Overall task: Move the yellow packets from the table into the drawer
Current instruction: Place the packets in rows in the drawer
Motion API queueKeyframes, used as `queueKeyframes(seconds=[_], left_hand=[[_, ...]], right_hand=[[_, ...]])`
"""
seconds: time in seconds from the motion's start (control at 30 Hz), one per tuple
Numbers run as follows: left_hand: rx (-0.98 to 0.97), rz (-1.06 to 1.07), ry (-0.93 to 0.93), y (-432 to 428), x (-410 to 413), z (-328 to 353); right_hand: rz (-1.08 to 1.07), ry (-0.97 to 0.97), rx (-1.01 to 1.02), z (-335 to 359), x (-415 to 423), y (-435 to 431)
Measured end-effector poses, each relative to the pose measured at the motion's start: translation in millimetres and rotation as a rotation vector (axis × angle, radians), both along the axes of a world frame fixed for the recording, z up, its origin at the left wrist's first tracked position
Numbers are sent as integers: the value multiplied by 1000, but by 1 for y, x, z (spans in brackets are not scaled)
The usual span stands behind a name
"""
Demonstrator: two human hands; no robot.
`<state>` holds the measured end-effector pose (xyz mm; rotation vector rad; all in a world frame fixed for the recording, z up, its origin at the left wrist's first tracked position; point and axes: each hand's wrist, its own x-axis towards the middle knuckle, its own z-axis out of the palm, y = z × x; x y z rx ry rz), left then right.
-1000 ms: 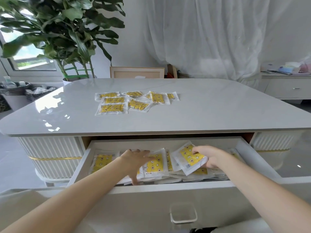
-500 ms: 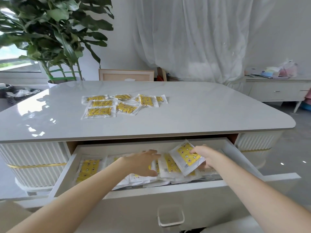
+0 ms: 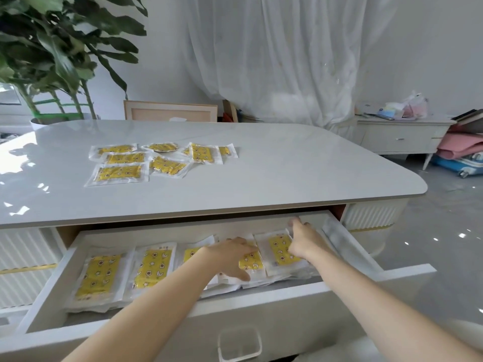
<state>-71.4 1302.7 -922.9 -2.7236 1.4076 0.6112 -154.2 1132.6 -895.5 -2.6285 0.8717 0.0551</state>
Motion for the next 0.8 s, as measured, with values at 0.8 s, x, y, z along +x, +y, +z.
queueKeyframes(seconds=[0.8], left_hand=[[-171, 37, -39, 26, -5, 16]], right_hand=[[436, 185, -289, 26, -7, 23]])
